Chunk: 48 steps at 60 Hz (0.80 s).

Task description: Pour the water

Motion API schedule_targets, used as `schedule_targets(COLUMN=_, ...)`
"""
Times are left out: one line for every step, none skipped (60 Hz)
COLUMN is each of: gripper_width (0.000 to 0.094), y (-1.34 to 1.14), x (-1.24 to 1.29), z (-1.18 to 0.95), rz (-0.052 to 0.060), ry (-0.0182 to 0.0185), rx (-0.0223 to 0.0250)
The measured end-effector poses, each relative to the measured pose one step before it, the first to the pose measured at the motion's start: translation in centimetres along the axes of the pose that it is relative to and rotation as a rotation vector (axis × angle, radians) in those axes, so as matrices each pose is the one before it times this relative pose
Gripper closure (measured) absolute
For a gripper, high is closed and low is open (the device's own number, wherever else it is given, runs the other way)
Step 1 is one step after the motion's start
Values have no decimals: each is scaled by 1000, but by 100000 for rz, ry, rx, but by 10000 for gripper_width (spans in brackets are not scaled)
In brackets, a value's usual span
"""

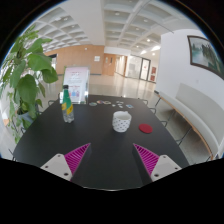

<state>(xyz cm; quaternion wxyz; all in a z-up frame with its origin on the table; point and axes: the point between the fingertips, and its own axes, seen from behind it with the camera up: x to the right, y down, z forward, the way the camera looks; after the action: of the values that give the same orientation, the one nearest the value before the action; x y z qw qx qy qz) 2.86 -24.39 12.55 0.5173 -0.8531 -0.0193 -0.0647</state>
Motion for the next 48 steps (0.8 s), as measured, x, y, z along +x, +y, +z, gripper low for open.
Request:
schedule_targets(gripper_width=83, y=53, x=-708, z=154, rz=-9, ry=-662, rx=-242)
schedule_targets(gripper_width=82, y=15, x=-768, z=215, rz=53, ry=-724, rx=-151)
schedule_targets(gripper_width=84, y=-35, x=-817, z=242, rz=33, ry=-801, rx=-85)
schedule_targets(gripper_width=83, y=-74, x=-837, z=252, rz=-30, ry=-885, rx=32)
schedule_targets(gripper_width=83, y=-106, x=-904, z=259, rz=-142, ry=-929, rx=108)
schedule_targets(gripper_width=83, y=-118, x=-865, z=282, rz=-283, ry=-850, rx=123)
schedule_targets(gripper_width=83, y=-97, x=-821, z=335, rz=-423, ry=-754, rx=73)
schedule_targets(gripper_width=86, y=587, x=-656, z=846, rz=-643, ry=-550, rx=381)
schedule_targets(gripper_width=82, y=-124, x=-809, z=371, rz=-601, ry=-572, rx=146)
schedule_targets(gripper_width=83, y=-136, x=-800, z=379, rz=-537, ry=-556, rx=226)
schedule_targets(gripper_width=83, y=-176, x=-786, z=445, rz=-385, ry=-541, rx=344)
schedule_targets(gripper_width=83, y=-176, x=-802, z=459, rz=-268, ry=-527, rx=415)
schedule_targets(gripper_width=82, y=-220, x=-802, z=492, rz=-227, ry=-591, rx=486)
schedule_targets(gripper_width=82, y=-229, x=-833, z=497, rz=-157, ry=-618, rx=502)
schedule_targets(gripper_width=82, y=-244, x=-774, z=531, rz=-126, ry=-621, rx=552)
schedule_targets(gripper_width=81, y=-291, x=-806, z=555, rz=-50, ry=-647, rx=598)
schedule_targets(gripper_width=83, y=-267, x=-743, z=555, rz=1, ry=-611, rx=597)
schedule_targets(gripper_width=83, y=-296, x=-732, z=576, rz=16, ry=-590, rx=577)
schedule_targets(gripper_width=81, y=-272, x=-753, z=621, rz=19, ry=-582, rx=540)
schedule_targets(gripper_width=81, y=-304, x=-688, z=681, rz=52, ry=-540, rx=518)
schedule_targets(gripper_width=81, y=-277, x=-647, z=646, rz=104, ry=-526, rx=454)
schedule_targets(gripper_width=81, y=-253, x=-628, z=707, rz=113, ry=-498, rx=376)
schedule_targets(gripper_width=80, y=-258, x=-605, z=636, rz=134, ry=-369, rx=380)
schedule_targets(gripper_width=81, y=-266, x=-519, z=713, rz=147, ry=-238, rx=397)
schedule_targets(gripper_width=80, y=-273, x=-456, z=746, rz=121, ry=-142, rx=454)
schedule_targets(gripper_width=81, y=-293, x=-400, z=776, rz=164, ry=-69, rx=472)
schedule_targets(gripper_width=81, y=-279, x=-353, z=756, rz=136, ry=-85, rx=486)
schedule_targets(gripper_width=81, y=-290, x=-529, z=675, rz=65, ry=-103, rx=565)
schedule_targets(gripper_width=81, y=-313, x=-332, z=811, rz=-2, ry=-42, rx=541)
schedule_targets(gripper_width=81, y=-305, x=-290, z=730, rz=88, ry=56, rx=497)
schedule_targets(gripper_width=80, y=-274, x=-204, z=769, rz=99, ry=176, rx=465)
schedule_targets(gripper_width=81, y=-268, x=-194, z=767, rz=196, ry=140, rx=438)
schedule_targets(gripper_width=81, y=-188, x=-151, z=763, rz=191, ry=214, rx=436)
schedule_targets(gripper_width=81, y=-192, x=-155, z=772, rz=259, ry=200, rx=486)
schedule_targets(gripper_width=80, y=-181, x=-162, z=758, rz=205, ry=111, rx=425)
schedule_targets(gripper_width=79, y=-13, x=481, z=304, rz=223, ry=-172, rx=470)
schedule_targets(gripper_width=79, y=-324, x=-653, z=1551, rz=160, ry=334, rx=317)
schedule_targets(gripper_width=80, y=-146, x=-173, z=787, rz=206, ry=195, rx=367)
schedule_targets(gripper_width=80, y=-184, x=-114, z=773, rz=267, ry=305, rx=279)
schedule_targets(gripper_width=80, y=-183, x=-113, z=793, rz=155, ry=268, rx=181)
schedule_targets(gripper_width=82, y=-139, x=-73, z=755, rz=24, ry=219, rx=162)
schedule_targets(gripper_width=82, y=-126, x=-105, z=746, rz=-49, ry=198, rx=178)
schedule_targets(gripper_width=82, y=-77, x=-50, z=692, rz=-74, ry=295, rx=206)
schedule_targets(gripper_width=86, y=-106, x=-1, z=649, rz=-20, ry=489, rx=193)
schedule_targets(gripper_width=86, y=-54, x=22, z=661, rz=-8, ry=623, rx=134)
schedule_targets(gripper_width=84, y=49, x=394, z=-282, rz=15, ry=261, rx=165)
schedule_targets(gripper_width=90, y=-72, x=-21, z=825, rz=-93, ry=234, rx=127)
schedule_targets(gripper_width=93, y=-118, x=-49, z=636, rz=-86, ry=94, rx=190)
